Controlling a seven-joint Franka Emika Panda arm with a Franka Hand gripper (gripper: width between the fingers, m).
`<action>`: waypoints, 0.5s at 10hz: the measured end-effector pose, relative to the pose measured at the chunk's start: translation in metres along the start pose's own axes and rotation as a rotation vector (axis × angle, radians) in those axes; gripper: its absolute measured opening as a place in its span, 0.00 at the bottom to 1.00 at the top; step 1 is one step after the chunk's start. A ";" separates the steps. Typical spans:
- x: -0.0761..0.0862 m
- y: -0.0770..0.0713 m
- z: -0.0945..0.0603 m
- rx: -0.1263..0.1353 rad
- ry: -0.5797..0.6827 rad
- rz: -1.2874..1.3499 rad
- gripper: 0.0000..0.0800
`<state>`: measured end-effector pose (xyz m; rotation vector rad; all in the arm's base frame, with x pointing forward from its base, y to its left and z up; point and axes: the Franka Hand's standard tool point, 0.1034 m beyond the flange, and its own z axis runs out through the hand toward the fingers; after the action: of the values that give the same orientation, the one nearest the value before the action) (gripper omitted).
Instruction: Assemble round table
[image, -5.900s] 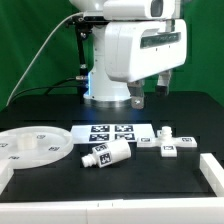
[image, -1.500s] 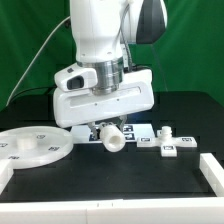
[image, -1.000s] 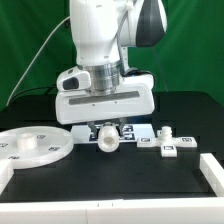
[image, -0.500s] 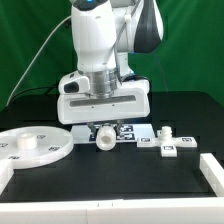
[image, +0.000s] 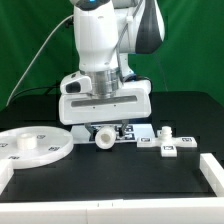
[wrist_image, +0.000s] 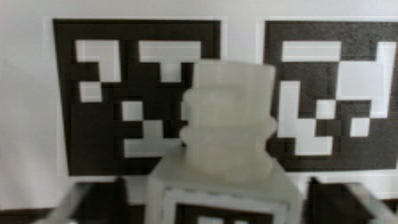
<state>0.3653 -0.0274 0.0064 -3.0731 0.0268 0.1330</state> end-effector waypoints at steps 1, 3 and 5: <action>0.000 0.000 0.000 0.000 0.000 0.000 0.77; 0.005 -0.001 -0.019 0.025 -0.059 -0.002 0.80; 0.021 0.013 -0.056 0.049 -0.077 -0.044 0.81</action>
Offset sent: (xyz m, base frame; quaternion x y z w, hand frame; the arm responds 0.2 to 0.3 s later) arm 0.0250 -0.0234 0.0603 0.0129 -0.0724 -0.0183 0.9971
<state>0.3911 -0.0444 0.0598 -3.0145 -0.0403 0.2449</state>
